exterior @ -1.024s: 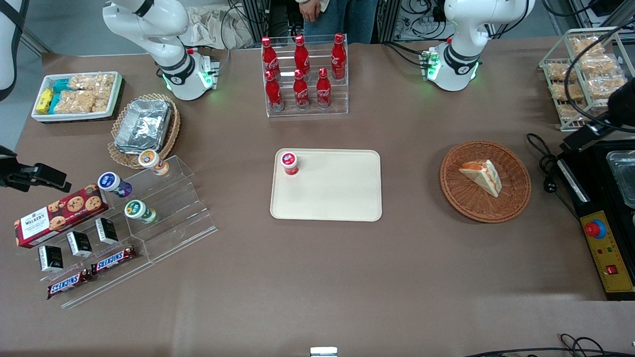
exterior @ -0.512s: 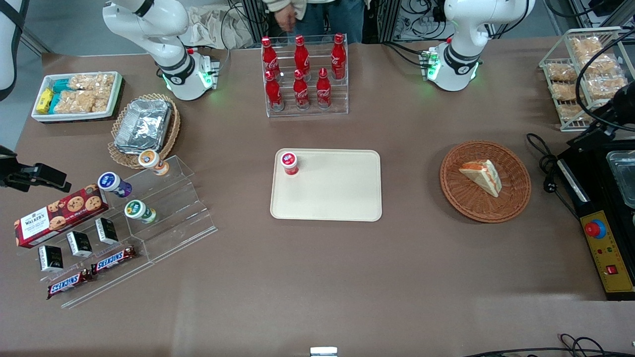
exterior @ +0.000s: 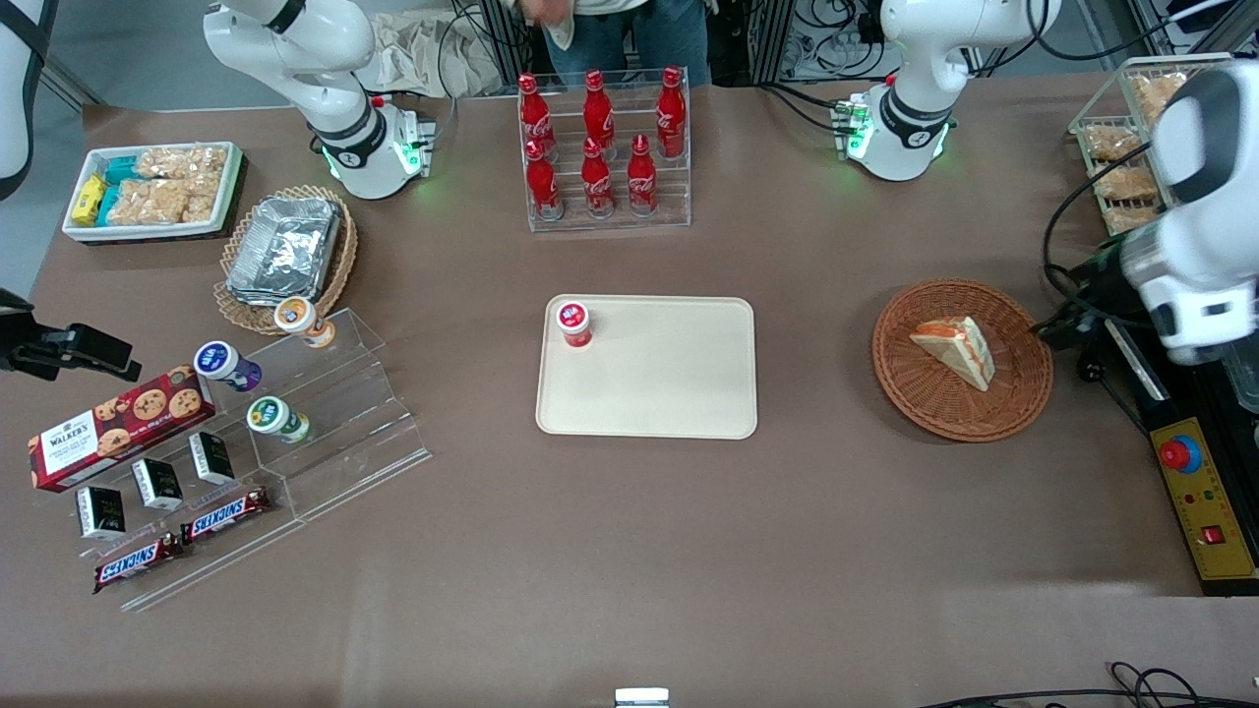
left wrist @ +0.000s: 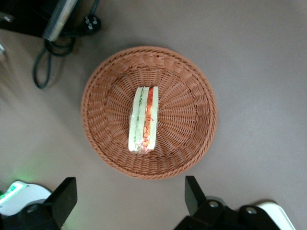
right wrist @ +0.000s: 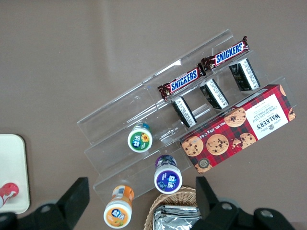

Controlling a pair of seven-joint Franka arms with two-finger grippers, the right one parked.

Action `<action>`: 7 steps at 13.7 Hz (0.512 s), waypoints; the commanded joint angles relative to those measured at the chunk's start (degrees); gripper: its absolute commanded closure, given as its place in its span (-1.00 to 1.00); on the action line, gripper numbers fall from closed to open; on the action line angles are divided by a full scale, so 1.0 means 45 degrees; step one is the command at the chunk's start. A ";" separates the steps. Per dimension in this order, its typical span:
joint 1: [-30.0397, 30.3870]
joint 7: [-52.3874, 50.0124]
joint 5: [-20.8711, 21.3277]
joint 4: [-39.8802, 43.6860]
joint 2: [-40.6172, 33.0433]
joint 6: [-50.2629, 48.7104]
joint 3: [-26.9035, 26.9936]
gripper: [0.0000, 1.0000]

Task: Place sandwich from basket to tray
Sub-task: 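Lower the left gripper and grasp the wrapped sandwich in the basket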

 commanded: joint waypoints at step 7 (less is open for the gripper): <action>-0.0246 -0.0649 -0.0022 -0.3797 0.1359 0.5318 -0.0198 -1.00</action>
